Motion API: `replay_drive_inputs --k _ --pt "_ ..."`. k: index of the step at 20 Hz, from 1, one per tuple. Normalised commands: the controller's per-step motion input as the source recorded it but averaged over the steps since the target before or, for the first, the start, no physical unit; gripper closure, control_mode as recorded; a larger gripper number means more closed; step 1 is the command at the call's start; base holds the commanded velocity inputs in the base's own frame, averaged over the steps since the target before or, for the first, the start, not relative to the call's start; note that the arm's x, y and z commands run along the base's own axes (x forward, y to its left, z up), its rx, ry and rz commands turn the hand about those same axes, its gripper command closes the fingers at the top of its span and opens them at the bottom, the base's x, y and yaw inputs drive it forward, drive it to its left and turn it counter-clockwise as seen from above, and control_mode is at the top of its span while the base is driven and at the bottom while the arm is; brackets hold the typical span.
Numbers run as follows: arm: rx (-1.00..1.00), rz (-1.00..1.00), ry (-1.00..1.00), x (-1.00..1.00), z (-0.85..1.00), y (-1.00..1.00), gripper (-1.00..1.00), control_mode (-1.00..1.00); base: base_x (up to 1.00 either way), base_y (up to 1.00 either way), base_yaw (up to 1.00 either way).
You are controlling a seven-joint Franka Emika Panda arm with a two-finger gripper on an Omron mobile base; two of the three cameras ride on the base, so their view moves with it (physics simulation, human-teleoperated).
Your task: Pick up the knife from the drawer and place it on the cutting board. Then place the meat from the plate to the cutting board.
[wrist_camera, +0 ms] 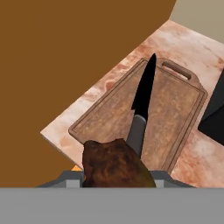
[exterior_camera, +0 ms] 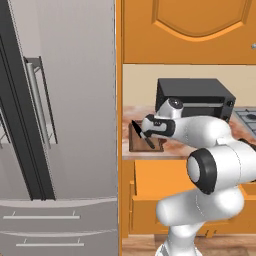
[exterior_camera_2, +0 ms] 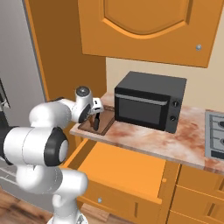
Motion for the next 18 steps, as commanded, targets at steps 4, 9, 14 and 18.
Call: replay_drive_inputs --k 4,9,14,18 --pt "0.0 0.0 0.0 0.09 -0.13 0.0 1.0 -1.0 0.0 0.0 0.0" --pt "0.0 0.0 0.0 0.12 -0.13 0.0 1.0 -1.0 0.0 0.0 0.0" --pt "0.0 0.0 0.0 0.19 -0.13 0.0 1.0 -1.0 0.0 0.0 0.0" --pt "0.0 0.0 0.0 0.22 -0.12 0.0 1.0 -1.0 0.0 0.0 0.0"
